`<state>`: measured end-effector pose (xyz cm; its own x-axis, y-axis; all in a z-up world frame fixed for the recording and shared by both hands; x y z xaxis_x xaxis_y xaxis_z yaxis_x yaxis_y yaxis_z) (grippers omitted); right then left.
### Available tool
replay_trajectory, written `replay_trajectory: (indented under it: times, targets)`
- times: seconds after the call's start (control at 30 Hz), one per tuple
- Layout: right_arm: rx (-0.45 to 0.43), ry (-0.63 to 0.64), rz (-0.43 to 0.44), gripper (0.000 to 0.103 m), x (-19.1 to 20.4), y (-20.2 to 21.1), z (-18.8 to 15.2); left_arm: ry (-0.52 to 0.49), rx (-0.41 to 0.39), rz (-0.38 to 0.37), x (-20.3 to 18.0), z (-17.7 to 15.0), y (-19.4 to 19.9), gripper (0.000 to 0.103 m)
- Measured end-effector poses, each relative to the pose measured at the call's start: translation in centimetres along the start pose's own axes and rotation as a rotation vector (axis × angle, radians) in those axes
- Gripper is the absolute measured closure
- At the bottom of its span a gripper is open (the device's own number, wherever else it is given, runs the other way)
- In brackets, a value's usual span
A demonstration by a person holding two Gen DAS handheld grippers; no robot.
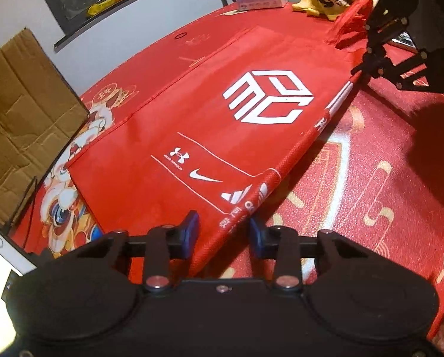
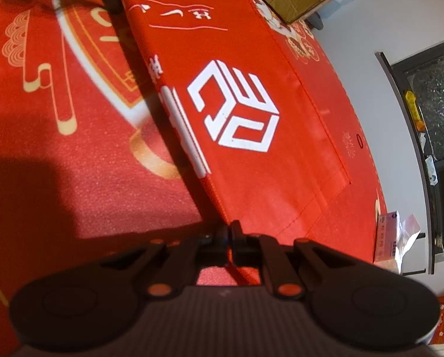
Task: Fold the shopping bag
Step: 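Close the left gripper on the bag's folded side edge near the right gripper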
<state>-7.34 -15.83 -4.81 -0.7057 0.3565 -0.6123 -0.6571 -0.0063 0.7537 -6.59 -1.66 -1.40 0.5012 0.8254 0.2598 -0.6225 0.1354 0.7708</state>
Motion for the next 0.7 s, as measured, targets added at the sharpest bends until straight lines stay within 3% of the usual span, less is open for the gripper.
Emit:
replay_trajectory:
  times: [0.23,0.5,0.7]
  targets:
    - [0.000,0.001,0.001,0.096,-0.1,-0.2,-0.1,-0.082,-0.002,-0.009,-0.4,-0.3,0.0,0.081]
    - [-0.002,0.000,0.006,0.096,-0.3,-0.4,-0.2,-0.143,-0.003,-0.032,-0.6,-0.1,0.0,0.089]
    - [-0.009,0.002,0.011,0.096,-0.5,-0.6,-0.4,-0.066,0.043,-0.127,0.6,1.0,-0.4,0.093]
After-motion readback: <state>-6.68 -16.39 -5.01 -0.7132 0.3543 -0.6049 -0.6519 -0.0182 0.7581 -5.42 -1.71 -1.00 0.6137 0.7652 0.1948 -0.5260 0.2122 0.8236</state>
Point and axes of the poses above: each gripper's, at about its wrist camera, not at the fingertips, and y roughly against the way its jaws point, x to its left, z to its top, the point moved 6 cm from there along -y, roughly the way its jaws point, and after that the axes turned 2 degrees about y, right-handed, at the moved point
